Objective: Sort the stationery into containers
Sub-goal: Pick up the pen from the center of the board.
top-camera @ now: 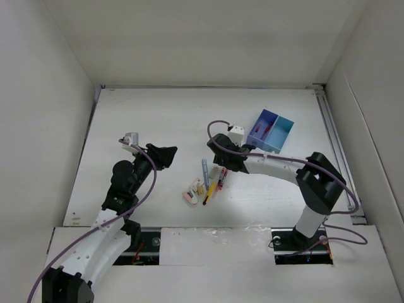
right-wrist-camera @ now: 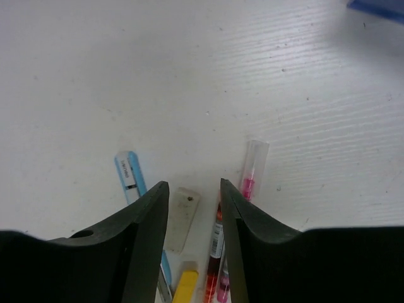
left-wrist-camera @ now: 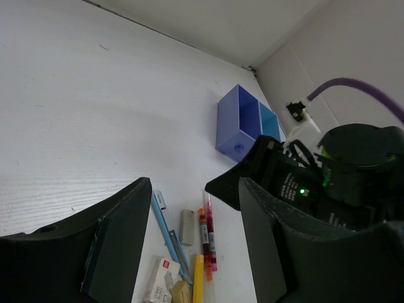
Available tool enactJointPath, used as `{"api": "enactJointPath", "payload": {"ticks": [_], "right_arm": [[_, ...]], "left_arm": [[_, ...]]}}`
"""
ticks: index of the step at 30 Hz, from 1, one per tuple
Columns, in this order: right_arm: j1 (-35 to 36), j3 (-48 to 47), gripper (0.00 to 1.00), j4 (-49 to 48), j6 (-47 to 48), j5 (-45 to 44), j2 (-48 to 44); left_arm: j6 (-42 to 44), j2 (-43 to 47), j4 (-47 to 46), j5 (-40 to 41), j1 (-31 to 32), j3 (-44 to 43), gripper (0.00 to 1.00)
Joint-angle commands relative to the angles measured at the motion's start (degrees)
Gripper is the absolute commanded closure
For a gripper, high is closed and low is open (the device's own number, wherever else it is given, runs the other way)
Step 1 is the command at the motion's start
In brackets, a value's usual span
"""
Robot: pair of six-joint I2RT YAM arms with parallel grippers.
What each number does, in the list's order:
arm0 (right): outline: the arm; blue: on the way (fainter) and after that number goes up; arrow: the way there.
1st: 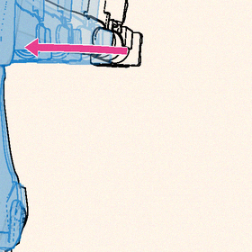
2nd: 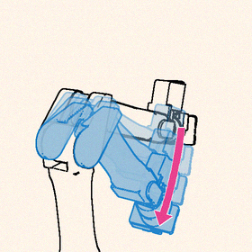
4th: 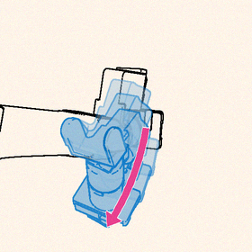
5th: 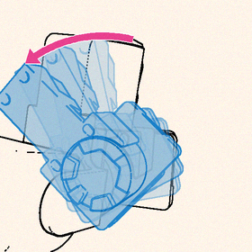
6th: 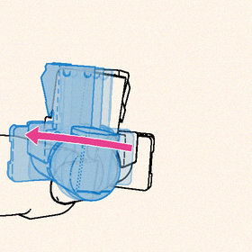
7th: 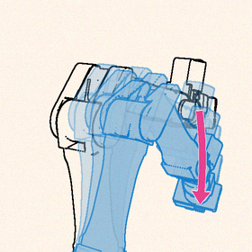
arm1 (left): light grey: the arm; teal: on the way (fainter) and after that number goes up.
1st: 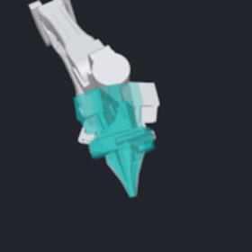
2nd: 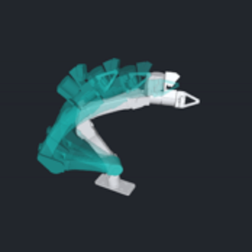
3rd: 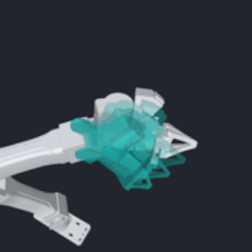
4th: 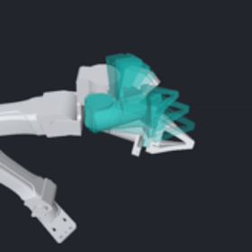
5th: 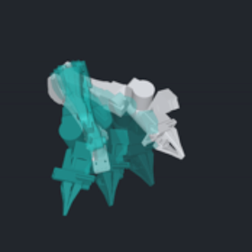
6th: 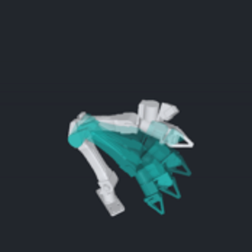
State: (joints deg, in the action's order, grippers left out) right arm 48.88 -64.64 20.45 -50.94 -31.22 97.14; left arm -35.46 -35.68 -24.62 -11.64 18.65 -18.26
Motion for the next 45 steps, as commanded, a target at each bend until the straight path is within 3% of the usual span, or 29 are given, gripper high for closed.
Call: {"api": "enactJointPath", "payload": {"ticks": [1, 5, 14, 22, 33, 40, 45], "right_arm": [[-0.63, -0.13, 0.54, -0.94, -1.88, -0.95, 3.12], [-1.77, -1.63, 0.49, -0.14, -3.46, -3.84, 5.78], [-7.48, -2.15, 0.49, -2.16, -6.19, -1.65, 10.43], [-8.01, -3.65, 0.5, -2.25, -5.48, -1.2, 13.77], [-7.49, 1.35, 0.65, -2.25, -5.49, -4.72, 2.44], [-7.49, -0.05, 0.49, 1.0, -8.73, -6.83, 9.73], [-6.96, 0.48, 0.52, -0.31, -8.74, -4.91, 11.05]], "left_arm": [[-0.13, 0.96, -2.89, -0.84, 0.15, -0.9, 0.46], [-0.13, 0.96, -2.89, -0.84, 0.15, -0.9, 0.46], [-0.13, 0.96, -2.27, -0.31, 0.15, -0.9, 0.46], [-0.13, 0.96, -2.8, -0.84, 0.15, -0.9, 0.46], [-0.13, -0.09, -3.33, -1.28, 0.15, -0.9, 0.46], [-0.13, -0.09, -3.33, -1.28, 0.15, -0.9, 0.46], [-0.13, -0.09, -3.33, -0.75, 0.15, -0.9, 0.46]]}}
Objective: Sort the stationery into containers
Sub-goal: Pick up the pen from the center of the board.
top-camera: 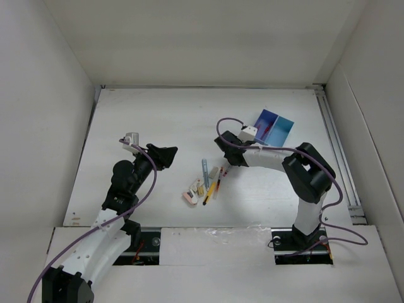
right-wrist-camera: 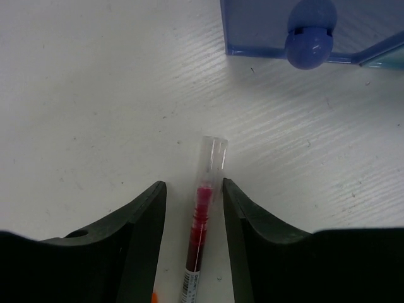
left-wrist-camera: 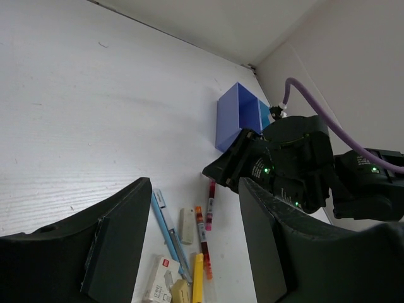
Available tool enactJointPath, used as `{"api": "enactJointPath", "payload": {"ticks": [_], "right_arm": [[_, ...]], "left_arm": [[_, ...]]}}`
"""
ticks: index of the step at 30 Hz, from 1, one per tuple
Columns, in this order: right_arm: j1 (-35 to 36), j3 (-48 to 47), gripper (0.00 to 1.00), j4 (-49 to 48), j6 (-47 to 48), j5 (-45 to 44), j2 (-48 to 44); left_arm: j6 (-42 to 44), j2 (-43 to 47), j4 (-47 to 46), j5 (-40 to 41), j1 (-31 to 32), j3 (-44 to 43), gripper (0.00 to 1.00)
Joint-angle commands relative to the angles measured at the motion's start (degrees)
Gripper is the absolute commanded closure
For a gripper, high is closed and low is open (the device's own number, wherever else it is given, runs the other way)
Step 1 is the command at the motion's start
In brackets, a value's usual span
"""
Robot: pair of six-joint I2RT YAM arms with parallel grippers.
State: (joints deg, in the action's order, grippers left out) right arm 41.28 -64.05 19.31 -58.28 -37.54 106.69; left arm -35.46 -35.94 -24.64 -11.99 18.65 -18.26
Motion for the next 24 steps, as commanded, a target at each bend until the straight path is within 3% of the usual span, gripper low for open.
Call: {"api": "enactJointPath", "payload": {"ticks": [1, 4, 7, 9, 19, 24], "right_arm": [[0.65, -0.11, 0.53, -0.23, -1.4, 1.42, 1.5], [0.65, -0.11, 0.63, -0.77, -0.78, 2.12, 2.03], [0.65, -0.64, 0.64, -0.24, -0.78, 1.5, 2.64], [0.65, -0.64, 0.75, 0.29, -0.78, 0.98, 2.64], [0.12, -0.11, 0.98, 0.29, 0.27, 0.89, 1.41], [0.12, 0.42, 1.0, 0.99, 1.32, -0.6, -4.9]], "left_arm": [[-0.13, 0.17, -3.31, -0.4, 0.15, -0.9, 0.46], [-0.13, 0.69, -2.78, -0.4, 0.15, -0.9, 0.46], [-0.13, 0.7, -2.78, -0.4, 0.15, -0.9, 0.46], [-0.13, 0.7, -2.78, -0.4, 0.15, -0.9, 0.46], [-0.13, 0.7, -2.78, -0.4, 0.15, -0.9, 0.46], [-0.13, 0.7, -2.78, -0.4, 0.15, -0.9, 0.46]]}}
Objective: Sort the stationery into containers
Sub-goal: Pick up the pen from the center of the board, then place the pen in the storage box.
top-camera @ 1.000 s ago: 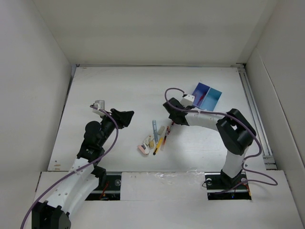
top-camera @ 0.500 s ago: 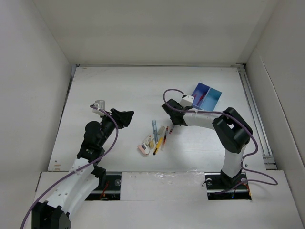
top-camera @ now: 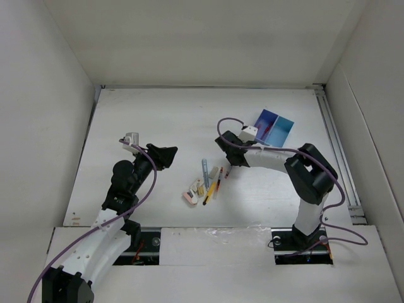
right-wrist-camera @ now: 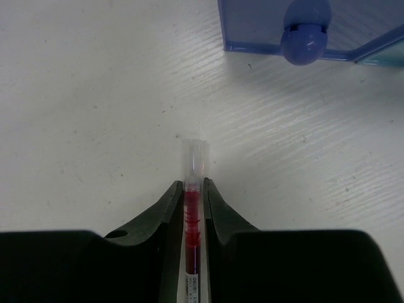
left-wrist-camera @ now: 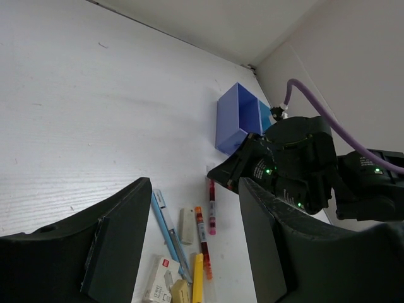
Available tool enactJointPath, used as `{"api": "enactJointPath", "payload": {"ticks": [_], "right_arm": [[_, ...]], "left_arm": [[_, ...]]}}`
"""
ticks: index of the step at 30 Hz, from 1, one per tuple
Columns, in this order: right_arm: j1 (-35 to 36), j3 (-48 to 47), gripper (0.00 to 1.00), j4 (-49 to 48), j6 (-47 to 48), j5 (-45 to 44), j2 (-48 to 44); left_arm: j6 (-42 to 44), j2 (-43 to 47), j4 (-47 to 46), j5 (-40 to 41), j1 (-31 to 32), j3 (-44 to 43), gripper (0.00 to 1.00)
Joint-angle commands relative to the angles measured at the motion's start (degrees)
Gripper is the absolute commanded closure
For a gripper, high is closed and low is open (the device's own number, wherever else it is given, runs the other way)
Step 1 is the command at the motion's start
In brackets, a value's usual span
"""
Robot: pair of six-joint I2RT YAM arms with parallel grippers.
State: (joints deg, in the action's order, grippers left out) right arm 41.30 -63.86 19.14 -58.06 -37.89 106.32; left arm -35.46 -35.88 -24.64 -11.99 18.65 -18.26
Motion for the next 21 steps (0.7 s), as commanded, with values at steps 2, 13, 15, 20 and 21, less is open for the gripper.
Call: {"api": "enactJointPath", "payload": {"ticks": [2, 13, 15, 20, 21], "right_arm": [[-0.6, -0.39, 1.0, 2.39, 3.38, -1.66, -10.22], [-20.1, -8.65, 1.0, 1.7, 9.28, -6.93, -14.31], [-23.17, -11.36, 1.0, 1.09, 9.28, -6.33, -13.08], [-26.45, -17.17, 1.0, 0.38, 11.65, -6.41, -6.58], [-27.05, -18.31, 1.0, 1.16, 11.66, -6.41, -5.44]], "left_arm": [[-0.13, 0.63, -3.31, -0.4, 0.15, -0.9, 0.46], [-0.66, 0.11, -3.83, -0.93, 0.15, -0.9, 0.46], [-0.66, 0.11, -3.83, -0.93, 0.15, -0.9, 0.46], [-0.66, 0.11, -4.36, -0.93, 0.15, -0.9, 0.46], [-0.66, 0.11, -4.36, -0.93, 0.15, -0.9, 0.46]]}}
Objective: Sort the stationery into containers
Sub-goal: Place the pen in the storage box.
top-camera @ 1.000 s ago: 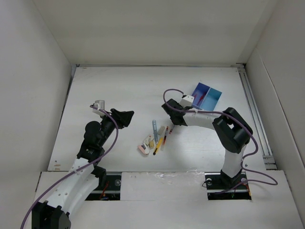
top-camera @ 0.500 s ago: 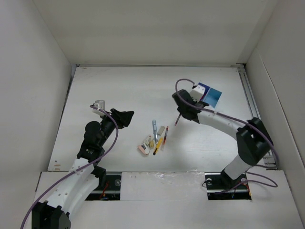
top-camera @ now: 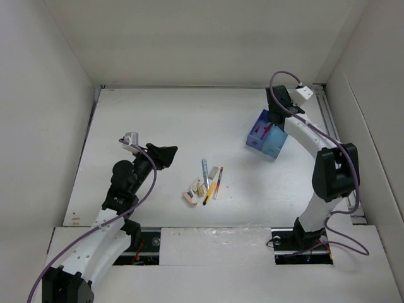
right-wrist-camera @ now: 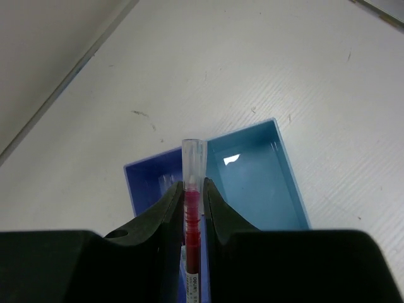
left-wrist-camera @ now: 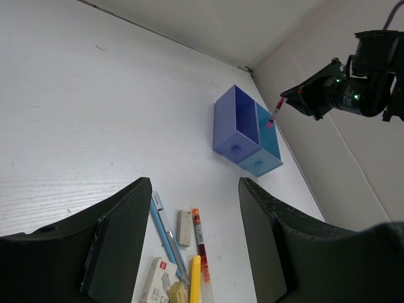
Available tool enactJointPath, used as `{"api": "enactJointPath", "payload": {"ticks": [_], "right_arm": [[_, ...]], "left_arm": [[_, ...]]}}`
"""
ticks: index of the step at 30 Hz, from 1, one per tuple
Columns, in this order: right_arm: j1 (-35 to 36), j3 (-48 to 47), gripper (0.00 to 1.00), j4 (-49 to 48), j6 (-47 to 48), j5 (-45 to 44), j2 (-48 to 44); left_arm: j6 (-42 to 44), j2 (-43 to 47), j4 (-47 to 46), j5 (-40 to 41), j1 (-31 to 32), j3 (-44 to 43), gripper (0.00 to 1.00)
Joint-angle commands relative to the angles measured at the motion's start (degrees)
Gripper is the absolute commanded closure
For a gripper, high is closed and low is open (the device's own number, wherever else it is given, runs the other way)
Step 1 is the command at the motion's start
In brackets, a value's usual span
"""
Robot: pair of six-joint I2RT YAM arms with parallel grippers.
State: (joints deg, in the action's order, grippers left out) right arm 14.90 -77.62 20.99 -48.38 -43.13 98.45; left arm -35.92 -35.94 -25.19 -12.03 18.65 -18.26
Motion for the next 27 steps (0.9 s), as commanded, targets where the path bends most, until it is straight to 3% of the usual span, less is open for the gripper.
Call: {"api": "enactJointPath", "payload": {"ticks": [1, 27], "right_arm": [[-0.66, -5.25, 1.0, -0.69, 1.97, -1.16, 3.31], [2.07, -12.11, 0.99, -0.6, 2.5, -4.77, 14.48]], "left_arm": [[-0.2, 0.17, -3.81, -0.89, 0.15, -0.9, 0.46], [0.33, 0.17, -2.76, 0.17, 0.15, -0.9, 0.46]]}}
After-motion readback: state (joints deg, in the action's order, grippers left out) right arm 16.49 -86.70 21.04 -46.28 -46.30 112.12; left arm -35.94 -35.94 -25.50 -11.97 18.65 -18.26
